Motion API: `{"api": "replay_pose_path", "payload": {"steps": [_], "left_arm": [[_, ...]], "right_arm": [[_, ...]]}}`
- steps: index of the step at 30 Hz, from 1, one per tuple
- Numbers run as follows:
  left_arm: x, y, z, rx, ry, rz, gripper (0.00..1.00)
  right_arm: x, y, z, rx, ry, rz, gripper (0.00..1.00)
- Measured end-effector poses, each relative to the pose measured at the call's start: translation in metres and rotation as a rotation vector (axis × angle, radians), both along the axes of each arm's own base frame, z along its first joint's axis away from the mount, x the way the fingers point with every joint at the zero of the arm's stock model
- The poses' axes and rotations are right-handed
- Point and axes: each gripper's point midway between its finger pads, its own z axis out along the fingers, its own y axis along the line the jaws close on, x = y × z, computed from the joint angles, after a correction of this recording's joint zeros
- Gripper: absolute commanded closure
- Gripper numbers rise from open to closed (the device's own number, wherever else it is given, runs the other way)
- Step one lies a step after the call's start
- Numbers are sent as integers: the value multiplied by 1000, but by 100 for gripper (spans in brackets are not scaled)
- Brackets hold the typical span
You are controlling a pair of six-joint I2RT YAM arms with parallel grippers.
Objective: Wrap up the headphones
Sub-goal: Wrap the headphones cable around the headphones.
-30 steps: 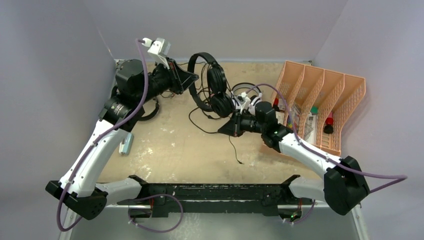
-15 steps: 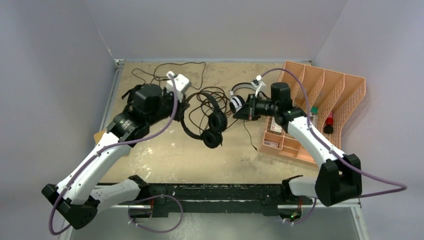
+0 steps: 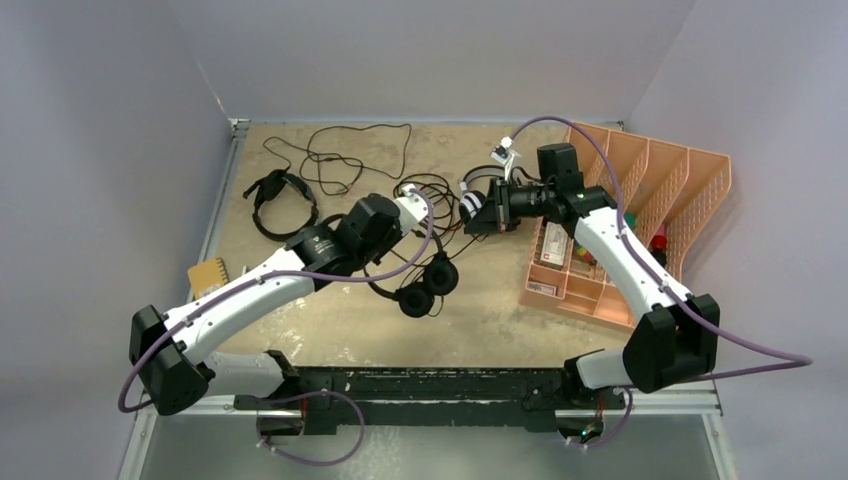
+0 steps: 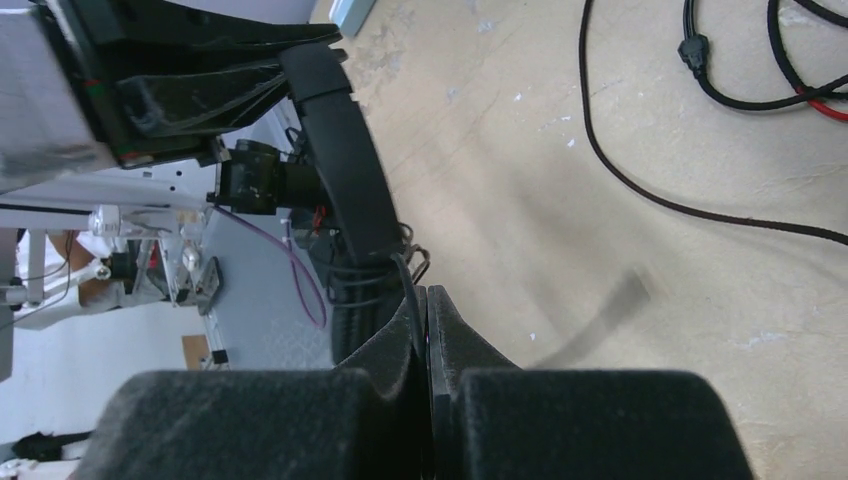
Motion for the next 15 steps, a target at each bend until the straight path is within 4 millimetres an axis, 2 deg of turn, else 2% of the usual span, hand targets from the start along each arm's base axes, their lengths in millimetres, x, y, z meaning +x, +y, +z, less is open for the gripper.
{"api": "replay_pose_path", "payload": {"steps": [6,11,15], "left_arm": [[5,3,-14,89,-13,26,100],[19,6,-23,144,-28,125,100],[34,8,-28,161,-57,251,100]], "right_arm": [[-7,-2,1,-15,15,18,100],[-15,5,6,-3,27,44,100],[-27,17,21,31,21,68,100]]}}
